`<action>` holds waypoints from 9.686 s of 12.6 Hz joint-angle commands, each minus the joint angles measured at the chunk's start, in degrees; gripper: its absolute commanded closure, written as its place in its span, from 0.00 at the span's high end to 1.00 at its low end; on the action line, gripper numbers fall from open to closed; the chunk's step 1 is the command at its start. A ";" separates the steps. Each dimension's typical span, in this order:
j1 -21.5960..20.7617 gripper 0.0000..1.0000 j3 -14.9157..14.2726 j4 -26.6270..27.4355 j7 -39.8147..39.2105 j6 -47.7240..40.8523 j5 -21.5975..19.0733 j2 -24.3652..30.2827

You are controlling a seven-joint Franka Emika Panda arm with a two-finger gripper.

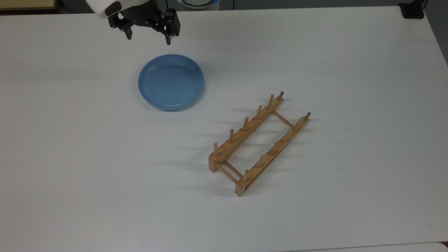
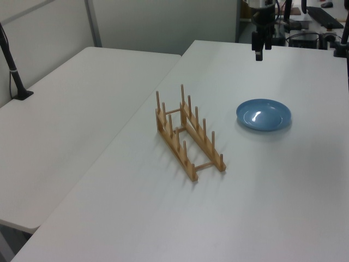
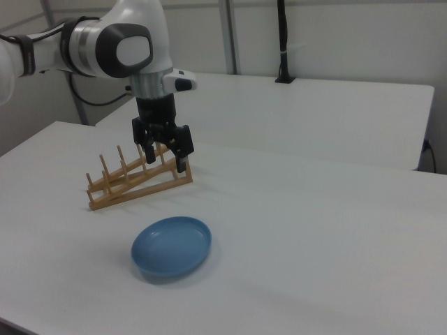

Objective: Place plate in plate rack
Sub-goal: 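Move the gripper down toward the rim of the blue plate, then lower the open gripper onto the plate rim and position the fingers, then close the gripper on the blue plate's rim, then lift the plate by its rim and carry it above the wooden rack, then lower the plate upright into a slot between the rack pegs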

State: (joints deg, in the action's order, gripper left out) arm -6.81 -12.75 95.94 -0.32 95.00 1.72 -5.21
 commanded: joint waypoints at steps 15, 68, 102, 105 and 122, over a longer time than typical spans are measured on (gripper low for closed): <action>7.17 0.72 -0.26 0.48 -25.52 7.46 -2.43 -17.72; 4.52 0.00 2.12 -2.77 -29.91 12.84 -2.16 -22.49; -29.58 0.00 7.38 -11.47 14.46 13.37 38.34 -5.16; -29.84 0.00 9.32 -11.39 17.61 13.10 44.14 -8.06; -29.31 0.00 15.20 -1.55 28.60 12.57 55.48 -11.58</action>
State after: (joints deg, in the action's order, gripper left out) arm -36.45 1.09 91.16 24.97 106.89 53.73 -18.16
